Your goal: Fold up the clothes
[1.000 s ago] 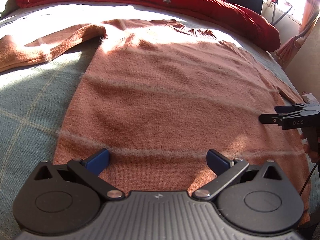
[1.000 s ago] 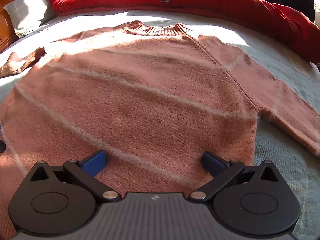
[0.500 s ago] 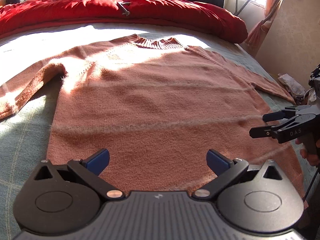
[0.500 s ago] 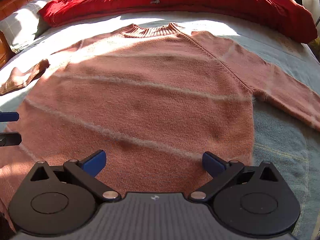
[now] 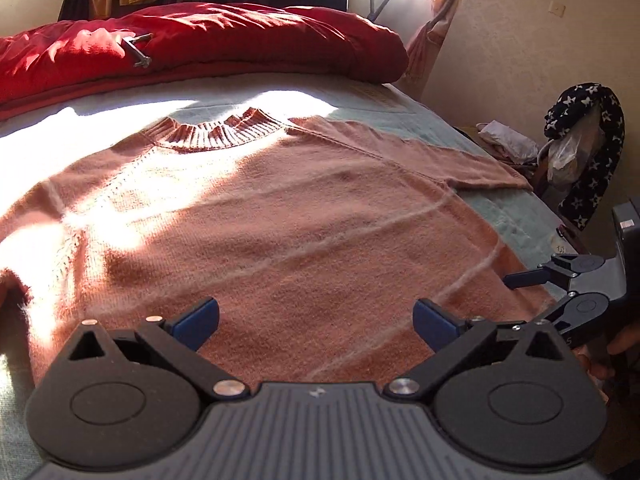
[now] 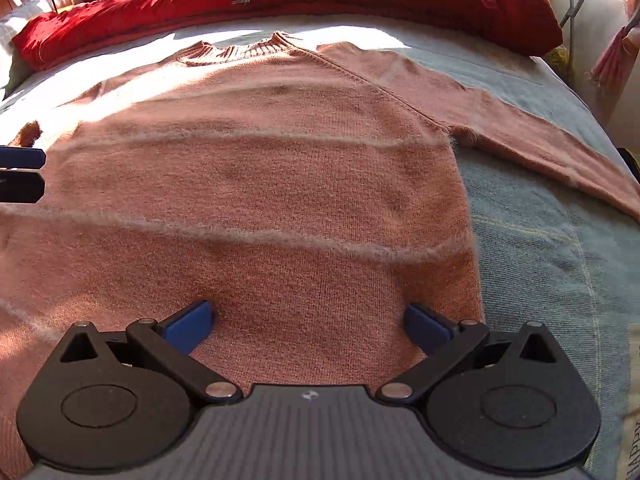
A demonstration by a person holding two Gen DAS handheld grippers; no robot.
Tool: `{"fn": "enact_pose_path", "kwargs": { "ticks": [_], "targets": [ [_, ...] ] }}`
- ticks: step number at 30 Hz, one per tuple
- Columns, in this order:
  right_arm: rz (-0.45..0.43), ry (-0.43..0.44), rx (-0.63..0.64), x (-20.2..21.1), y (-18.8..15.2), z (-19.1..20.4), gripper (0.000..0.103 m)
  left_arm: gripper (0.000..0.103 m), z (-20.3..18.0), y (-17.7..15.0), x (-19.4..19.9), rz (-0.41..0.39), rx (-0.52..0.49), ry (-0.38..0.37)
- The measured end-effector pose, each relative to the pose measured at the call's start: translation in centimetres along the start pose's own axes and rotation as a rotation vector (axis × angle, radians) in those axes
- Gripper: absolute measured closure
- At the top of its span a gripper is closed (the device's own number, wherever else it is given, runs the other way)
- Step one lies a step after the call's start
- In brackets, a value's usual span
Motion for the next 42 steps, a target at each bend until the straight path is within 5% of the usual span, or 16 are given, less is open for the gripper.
{"fn": "enact_pose_path", "kwargs": {
  "ticks": [6, 10, 13, 21, 27, 31, 34, 38, 42],
  "targets": [
    [0.006, -0.044, -0.04, -0.5, 0.1, 0.1, 0.0, 0.001, 2.0, 1.0, -5.9, 0.089, 0.029, -0.058],
    [0.019, -0.036, -0.071, -0.7, 0.2, -0.2, 0.0, 0.001, 4.2, 2.0, -2.2, 0.072, 0.038, -0.017],
    [0.009, -0.044, -0.079, -0.8, 0.2, -0.1, 0.0, 0.001, 5.0, 1.7, 1.8, 0.032, 0.042, -0.06],
    [0.016, -0.074, -0.097, -1.0, 0.4, 0.0, 0.0, 0.001, -1.1, -8.9, 6.8, 0.193, 0.238, -0.422],
    [0.046, -0.09, -0.095, -1.1, 0.6, 0.1, 0.0, 0.001, -2.9, -15.5, 12.6, 0.345, 0.407, -0.469],
    [0.052, -0.104, -0.1, -1.3, 0.7, 0.2, 0.0, 0.001, -2.5, -17.6, 16.4, 0.425, 0.396, -0.364],
    [0.05, -0.11, -0.108, -1.3, 0.7, 0.2, 0.0, 0.001, -0.9, -14.6, 17.5, 0.306, 0.322, -0.267],
    [0.054, -0.119, -0.107, -1.3, 0.7, 0.2, 0.0, 0.001, -0.1, -9.9, 16.1, 0.151, 0.218, -0.243],
    [0.061, -0.115, -0.111, -1.4, 0.8, 0.2, 0.0, 0.001, 1.2, -7.4, 12.0, 0.125, 0.083, -0.108]
  ]
}}
Point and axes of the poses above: each gripper's, at about its wrist camera, not at the fingertips, and x roughly against the way its jaws point, z to its left, y to its top, the point moved 10 cm from there along -x, roughly the way its jaws point, and after that the axes turned 14 degrees about -x, right-handed, at the moved point
